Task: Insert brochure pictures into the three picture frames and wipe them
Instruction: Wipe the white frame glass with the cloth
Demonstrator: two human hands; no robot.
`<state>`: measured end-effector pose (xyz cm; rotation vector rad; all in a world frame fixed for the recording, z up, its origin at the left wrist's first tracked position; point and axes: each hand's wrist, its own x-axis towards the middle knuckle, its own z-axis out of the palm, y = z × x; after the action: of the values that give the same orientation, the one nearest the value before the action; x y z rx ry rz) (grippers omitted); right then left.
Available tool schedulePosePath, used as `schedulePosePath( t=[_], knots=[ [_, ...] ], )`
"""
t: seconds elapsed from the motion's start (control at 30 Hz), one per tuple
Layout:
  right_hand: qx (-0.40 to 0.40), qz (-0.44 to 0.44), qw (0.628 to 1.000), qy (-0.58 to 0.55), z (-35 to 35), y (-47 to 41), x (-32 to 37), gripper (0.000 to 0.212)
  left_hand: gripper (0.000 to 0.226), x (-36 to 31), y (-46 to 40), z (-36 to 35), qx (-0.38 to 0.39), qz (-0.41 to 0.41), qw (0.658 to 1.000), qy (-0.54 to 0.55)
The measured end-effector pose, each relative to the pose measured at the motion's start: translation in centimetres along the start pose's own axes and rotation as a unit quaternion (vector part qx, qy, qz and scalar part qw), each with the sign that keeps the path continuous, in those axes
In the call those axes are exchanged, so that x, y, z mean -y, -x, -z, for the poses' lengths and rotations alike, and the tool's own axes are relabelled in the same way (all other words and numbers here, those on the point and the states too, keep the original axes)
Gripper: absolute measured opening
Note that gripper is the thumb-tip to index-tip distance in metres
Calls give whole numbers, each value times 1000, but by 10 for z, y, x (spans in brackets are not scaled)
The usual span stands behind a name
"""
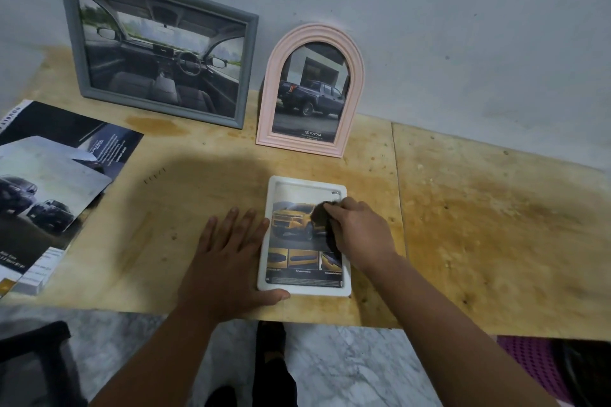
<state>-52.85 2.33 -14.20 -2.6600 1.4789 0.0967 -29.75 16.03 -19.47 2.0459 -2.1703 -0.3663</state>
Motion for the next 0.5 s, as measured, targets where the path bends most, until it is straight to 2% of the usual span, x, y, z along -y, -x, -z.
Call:
schedulePosePath(
  t=[0.27,0.5],
  knots=[
    [25,-3,997,-70,-11,90,21,38,126,-1,0,0,-21,-9,1000,6],
    [-44,-38,985,-163,-18,95,65,32,125,0,1,-1,-24,-11,1000,4]
  ],
)
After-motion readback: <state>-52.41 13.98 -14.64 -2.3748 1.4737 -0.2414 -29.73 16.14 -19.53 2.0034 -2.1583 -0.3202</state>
